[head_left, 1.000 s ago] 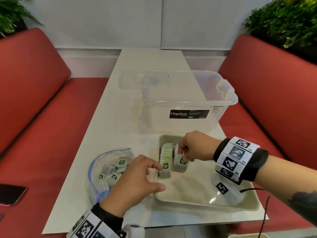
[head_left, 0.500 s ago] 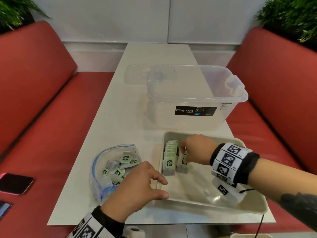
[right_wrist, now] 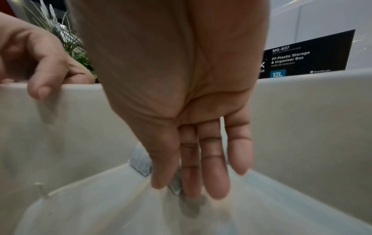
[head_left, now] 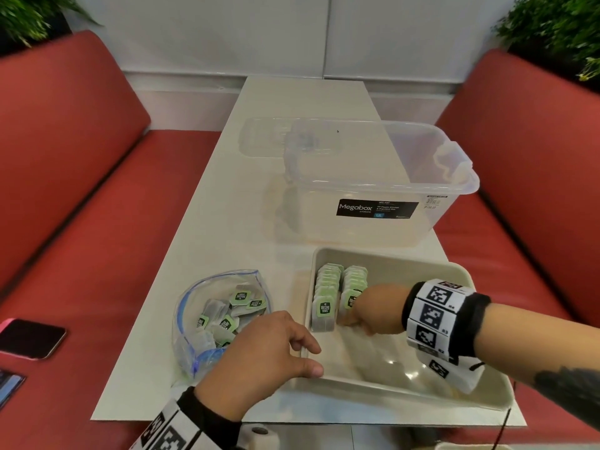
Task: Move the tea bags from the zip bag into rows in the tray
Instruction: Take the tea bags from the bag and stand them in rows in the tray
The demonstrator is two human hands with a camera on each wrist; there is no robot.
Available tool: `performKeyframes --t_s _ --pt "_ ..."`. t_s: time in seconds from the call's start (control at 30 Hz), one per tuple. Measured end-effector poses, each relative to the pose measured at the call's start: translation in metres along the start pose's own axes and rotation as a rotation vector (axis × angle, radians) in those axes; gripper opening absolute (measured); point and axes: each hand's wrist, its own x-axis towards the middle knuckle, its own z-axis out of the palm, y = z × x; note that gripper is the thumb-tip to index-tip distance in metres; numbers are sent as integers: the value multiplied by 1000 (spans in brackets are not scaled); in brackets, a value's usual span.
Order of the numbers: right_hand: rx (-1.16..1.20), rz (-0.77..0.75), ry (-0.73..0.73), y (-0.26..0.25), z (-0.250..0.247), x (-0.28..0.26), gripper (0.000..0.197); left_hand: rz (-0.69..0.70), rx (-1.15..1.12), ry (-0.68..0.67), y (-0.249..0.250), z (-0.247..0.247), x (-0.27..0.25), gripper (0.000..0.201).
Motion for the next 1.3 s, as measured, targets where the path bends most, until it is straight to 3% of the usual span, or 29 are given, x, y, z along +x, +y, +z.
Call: performKeyframes --t_s 0.3,0.67,0.73,0.8,0.9,0.97,1.03,1.13,1.3 --pt "-117 56 -30 -1 6 -2 49 2 12 -1 2 -1 -3 29" --pt "-59 44 -16 -3 4 -3 58 42 -46 22 -1 1 -8 25" --pt "-21 35 -8 -3 3 -5 56 49 -158 100 -4 -3 -8 16" --pt "19 31 7 -3 2 -7 55 34 -209 289 -13 -14 -6 16" --pt "78 53 36 -3 -1 -11 51 -71 -63 516 -32 -36 3 26" --pt "108 70 54 -4 -5 -16 49 -140 133 469 -44 -43 15 34" --pt "136 78 77 -7 -10 -22 47 -177 326 332 -51 -39 29 41" --pt "170 85 117 -12 -20 -36 48 -166 559 196 -55 -27 42 29" --pt "297 104 263 -12 -37 -61 41 -250 620 138 -61 -22 46 19"
